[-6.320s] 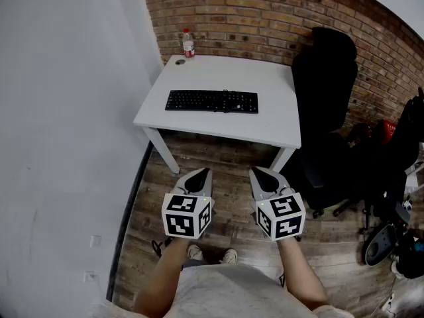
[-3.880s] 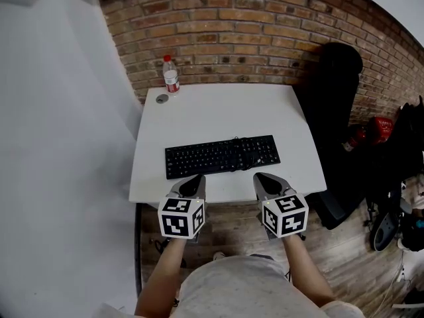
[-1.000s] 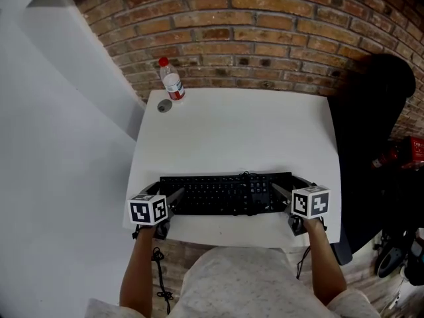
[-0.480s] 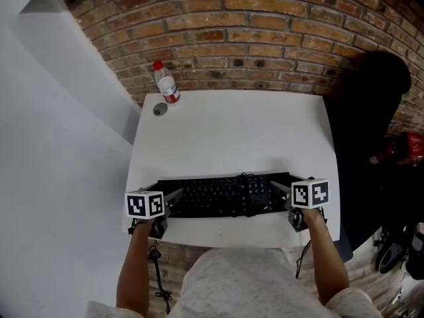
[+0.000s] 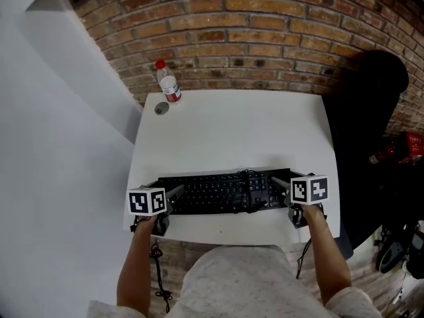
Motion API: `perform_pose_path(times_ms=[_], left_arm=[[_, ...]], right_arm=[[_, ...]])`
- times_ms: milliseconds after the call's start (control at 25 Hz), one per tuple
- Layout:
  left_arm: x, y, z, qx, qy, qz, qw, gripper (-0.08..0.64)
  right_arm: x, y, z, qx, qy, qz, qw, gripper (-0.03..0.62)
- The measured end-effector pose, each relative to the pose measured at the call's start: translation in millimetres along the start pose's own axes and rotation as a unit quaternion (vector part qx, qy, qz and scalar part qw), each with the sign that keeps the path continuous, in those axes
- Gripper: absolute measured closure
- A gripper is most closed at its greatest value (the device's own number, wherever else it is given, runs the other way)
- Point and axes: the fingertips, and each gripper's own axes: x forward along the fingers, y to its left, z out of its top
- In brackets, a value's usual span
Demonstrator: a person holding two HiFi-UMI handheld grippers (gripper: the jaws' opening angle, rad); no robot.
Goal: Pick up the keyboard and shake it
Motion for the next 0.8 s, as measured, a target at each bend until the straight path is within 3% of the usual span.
perform_pose_path(times_ms=[800], left_arm=[[-20.4,-19.3,42.9,0.044,-0.095,0.007,0.9945,0.176]], right_arm=[[-36.9,3.3,32.8,-0.04,-0.064,-0.033,0.997,0.298]])
